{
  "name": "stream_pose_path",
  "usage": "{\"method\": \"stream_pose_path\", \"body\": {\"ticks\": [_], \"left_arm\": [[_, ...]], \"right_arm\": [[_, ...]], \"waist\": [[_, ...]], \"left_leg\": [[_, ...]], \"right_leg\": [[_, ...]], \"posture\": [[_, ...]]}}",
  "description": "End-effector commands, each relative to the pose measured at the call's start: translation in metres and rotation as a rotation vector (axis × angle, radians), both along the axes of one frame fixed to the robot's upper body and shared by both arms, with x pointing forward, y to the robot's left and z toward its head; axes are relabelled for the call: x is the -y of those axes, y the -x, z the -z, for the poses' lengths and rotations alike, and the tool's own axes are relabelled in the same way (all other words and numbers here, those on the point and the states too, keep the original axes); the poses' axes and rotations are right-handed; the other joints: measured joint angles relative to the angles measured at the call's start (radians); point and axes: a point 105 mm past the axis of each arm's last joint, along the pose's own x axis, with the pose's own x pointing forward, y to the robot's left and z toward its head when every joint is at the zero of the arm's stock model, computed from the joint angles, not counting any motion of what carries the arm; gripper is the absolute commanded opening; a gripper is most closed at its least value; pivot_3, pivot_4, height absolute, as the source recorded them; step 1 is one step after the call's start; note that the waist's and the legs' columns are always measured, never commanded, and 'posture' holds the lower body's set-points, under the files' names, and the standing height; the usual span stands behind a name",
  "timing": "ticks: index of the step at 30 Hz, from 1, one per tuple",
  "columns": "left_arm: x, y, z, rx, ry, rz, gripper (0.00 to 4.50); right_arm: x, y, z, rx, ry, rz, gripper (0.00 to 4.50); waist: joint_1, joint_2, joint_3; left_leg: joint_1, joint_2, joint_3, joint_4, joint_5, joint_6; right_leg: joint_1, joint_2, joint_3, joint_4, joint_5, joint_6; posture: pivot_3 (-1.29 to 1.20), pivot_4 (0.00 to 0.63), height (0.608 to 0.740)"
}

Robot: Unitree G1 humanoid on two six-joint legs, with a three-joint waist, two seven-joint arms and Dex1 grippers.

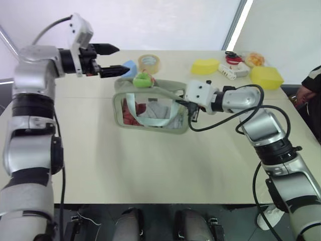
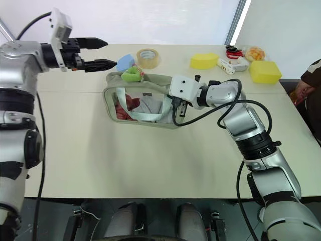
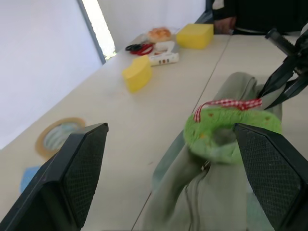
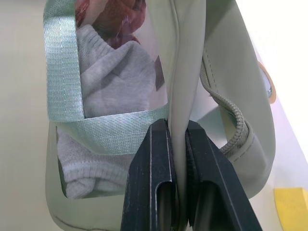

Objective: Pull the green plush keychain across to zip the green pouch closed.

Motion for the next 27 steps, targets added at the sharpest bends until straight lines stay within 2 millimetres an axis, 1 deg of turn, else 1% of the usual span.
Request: {"method": "stream_pose_path", "body": {"ticks": [1, 2, 5, 6, 7, 10, 11, 12, 14, 15, 18, 20, 21, 22, 25, 27], "left_arm": [[-0.010, 0.021, -0.015, 0.027, -0.016, 0.018, 4.49], [-0.010, 0.024, -0.013, 0.014, -0.012, 0.023, 4.49], [-0.004, 0.046, 0.021, -0.077, -0.100, 0.084, 4.49], [-0.003, 0.049, 0.030, -0.095, -0.113, 0.087, 4.49], [-0.002, 0.050, 0.034, -0.103, -0.114, 0.082, 4.49], [-0.005, 0.037, 0.068, -0.119, -0.155, -0.006, 4.49], [-0.007, 0.034, 0.076, -0.119, -0.167, -0.025, 4.49], [-0.007, 0.030, 0.080, -0.113, -0.163, -0.040, 4.49], [-0.006, 0.023, 0.076, -0.099, -0.127, -0.063, 3.98], [-0.005, 0.022, 0.075, -0.093, -0.124, -0.058, 3.65], [-0.002, 0.022, 0.073, -0.092, -0.128, -0.038, 2.21], [0.000, 0.022, 0.073, -0.095, -0.128, -0.032, 1.10], [0.000, 0.021, 0.073, -0.095, -0.129, -0.032, 0.66], [0.001, 0.020, 0.073, -0.095, -0.131, -0.033, 0.09], [0.003, 0.020, 0.077, -0.102, -0.153, -0.022, 0.04], [0.004, 0.020, 0.083, -0.109, -0.176, -0.011, 0.00]], "right_arm": [[-0.001, 0.001, -0.010, 0.038, -0.014, -0.009, 0.00], [-0.001, 0.001, -0.010, 0.038, -0.014, -0.010, 0.00], [-0.002, 0.000, -0.011, 0.041, -0.013, -0.013, 0.00], [-0.002, 0.000, -0.011, 0.042, -0.012, -0.015, 0.00], [-0.003, 0.000, -0.011, 0.043, -0.012, -0.016, 0.00], [-0.005, 0.001, -0.011, 0.039, -0.017, -0.025, 0.00], [-0.006, 0.001, -0.011, 0.037, -0.019, -0.027, 0.00], [-0.006, 0.002, -0.011, 0.034, -0.019, -0.029, 0.00], [-0.007, 0.002, -0.010, 0.031, -0.019, -0.031, 0.00], [-0.007, 0.002, -0.010, 0.031, -0.018, -0.031, 0.00], [-0.007, 0.002, -0.011, 0.032, -0.019, -0.029, 0.00], [-0.007, 0.002, -0.011, 0.033, -0.019, -0.027, 0.00], [-0.006, 0.003, -0.011, 0.032, -0.018, -0.025, 0.00], [-0.005, 0.003, -0.011, 0.031, -0.017, -0.021, 0.00], [0.000, 0.005, -0.011, 0.021, -0.017, -0.005, 0.00], [0.009, 0.012, -0.009, -0.006, -0.001, 0.001, 0.80]], "waist": [[0.000, 0.000, 0.000], [0.001, 0.000, 0.000], [0.002, 0.000, 0.000], [0.002, 0.000, 0.000], [0.003, 0.000, 0.000], [0.004, 0.000, 0.000], [0.004, 0.000, 0.000], [0.004, 0.000, 0.000], [0.005, 0.000, 0.000], [0.004, 0.000, 0.000], [0.003, 0.000, 0.000], [0.003, 0.000, 0.000], [0.003, 0.000, 0.000], [0.003, 0.000, 0.000], [0.004, 0.000, 0.000], [0.007, 0.000, 0.000]], "left_leg": [[0.000, 0.000, 0.000, 0.000, 0.000, 0.000], [0.000, 0.000, 0.000, -0.001, 0.000, 0.000], [0.001, 0.001, 0.000, 0.000, 0.000, 0.000], [0.001, 0.000, 0.000, 0.000, 0.000, 0.000], [0.001, 0.001, -0.001, 0.000, 0.000, 0.000], [0.001, 0.001, -0.001, 0.000, 0.000, 0.000], [0.001, 0.001, -0.001, 0.000, 0.000, 0.000], [0.001, 0.001, -0.001, 0.000, 0.000, 0.000], [0.001, 0.001, 0.000, 0.000, 0.000, 0.000], [0.001, 0.001, 0.000, 0.000, 0.000, 0.000], [0.001, 0.001, 0.000, 0.000, 0.000, 0.000], [0.001, 0.001, 0.000, 0.000, 0.000, 0.000], [0.001, 0.001, 0.000, 0.000, 0.000, 0.000], [0.001, 0.001, 0.000, 0.000, 0.000, 0.000], [0.001, 0.001, 0.000, 0.000, 0.000, 0.000], [0.001, 0.001, 0.000, 0.000, 0.000, 0.000]], "right_leg": [[0.000, 0.000, 0.000, 0.000, 0.000, 0.000], [0.000, 0.000, 0.000, 0.000, 0.000, 0.000], [0.001, 0.000, 0.000, 0.000, 0.000, 0.000], [0.001, 0.000, 0.001, 0.000, 0.000, 0.000], [0.001, 0.000, 0.000, 0.000, 0.000, 0.000], [0.001, 0.000, 0.000, 0.000, 0.000, 0.000], [0.001, 0.000, 0.000, 0.000, 0.000, 0.000], [0.001, 0.000, 0.000, 0.000, 0.000, 0.000], [0.001, 0.000, 0.000, 0.000, 0.000, 0.000], [0.001, 0.000, 0.000, 0.000, 0.000, 0.000], [0.001, 0.000, 0.000, 0.000, 0.000, 0.000], [0.000, 0.000, 0.000, 0.000, 0.000, 0.000], [0.001, 0.000, 0.000, 0.000, 0.000, 0.000], [0.001, 0.000, 0.000, 0.000, 0.000, 0.000], [0.001, 0.000, 0.000, 0.000, 0.000, 0.000], [0.001, 0.000, 0.000, 0.000, 0.000, 0.000]], "posture": [[0.00, 0.150, 0.740], [0.00, 0.150, 0.740], [0.00, 0.150, 0.740], [0.00, 0.150, 0.740], [0.00, 0.150, 0.740], [0.00, 0.150, 0.740], [0.00, 0.150, 0.740], [0.00, 0.150, 0.740], [0.00, 0.150, 0.740], [0.00, 0.150, 0.740], [0.00, 0.150, 0.740], [0.00, 0.150, 0.740], [0.00, 0.150, 0.740], [0.00, 0.150, 0.740], [0.00, 0.150, 0.740], [0.00, 0.150, 0.740]]}}
